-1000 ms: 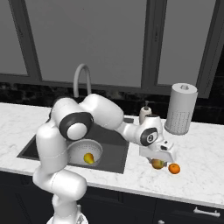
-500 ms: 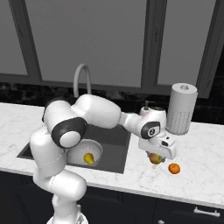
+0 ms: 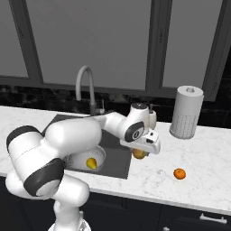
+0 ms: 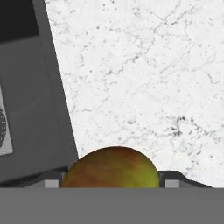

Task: Put the colander in the sink, put the pear, tangerine, apple in the colander, and turn on the sink faucet and pour water over the colander.

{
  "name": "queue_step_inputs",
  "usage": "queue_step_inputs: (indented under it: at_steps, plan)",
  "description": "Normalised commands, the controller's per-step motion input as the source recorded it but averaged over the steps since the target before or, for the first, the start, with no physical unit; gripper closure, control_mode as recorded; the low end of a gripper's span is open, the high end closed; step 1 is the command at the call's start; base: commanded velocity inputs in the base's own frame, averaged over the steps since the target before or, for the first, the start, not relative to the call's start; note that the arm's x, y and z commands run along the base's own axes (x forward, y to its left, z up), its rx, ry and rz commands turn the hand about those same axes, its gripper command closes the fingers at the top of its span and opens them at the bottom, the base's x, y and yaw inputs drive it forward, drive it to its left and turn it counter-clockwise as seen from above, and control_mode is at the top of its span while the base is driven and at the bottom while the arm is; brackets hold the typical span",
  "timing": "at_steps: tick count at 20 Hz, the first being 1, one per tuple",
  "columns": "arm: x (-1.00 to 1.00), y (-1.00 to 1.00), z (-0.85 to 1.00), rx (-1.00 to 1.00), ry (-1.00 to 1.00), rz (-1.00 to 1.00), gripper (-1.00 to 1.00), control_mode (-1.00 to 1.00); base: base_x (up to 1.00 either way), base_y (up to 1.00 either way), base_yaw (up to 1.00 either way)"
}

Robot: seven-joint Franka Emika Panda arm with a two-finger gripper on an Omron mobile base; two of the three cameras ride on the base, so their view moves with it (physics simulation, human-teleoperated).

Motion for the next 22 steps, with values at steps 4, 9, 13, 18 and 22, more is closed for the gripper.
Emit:
queue_step_inputs:
  at_steps: [4, 9, 13, 18, 22]
  plan:
    - [0.0, 1.0, 0.13, 0.0, -0.09, 0.22, 1.0, -1.0, 0.0, 0.0, 0.0]
    - [0.12, 0.9, 0.24, 0.0, -0.04, 0.17, 1.0, -1.0, 0.0, 0.0, 0.0]
    - [0.02, 0.92, 0.0, 0.02, 0.0, 0.12, 1.0, -1.0, 0.0, 0.0, 0.0]
    - [0.0, 0.58, -0.12, 0.14, 0.0, 0.15, 1.0, -1.0, 0.0, 0.0, 0.0]
    - [0.0, 0.39, -0.19, 0.21, 0.0, 0.15, 1.0, -1.0, 0.0, 0.0, 0.0]
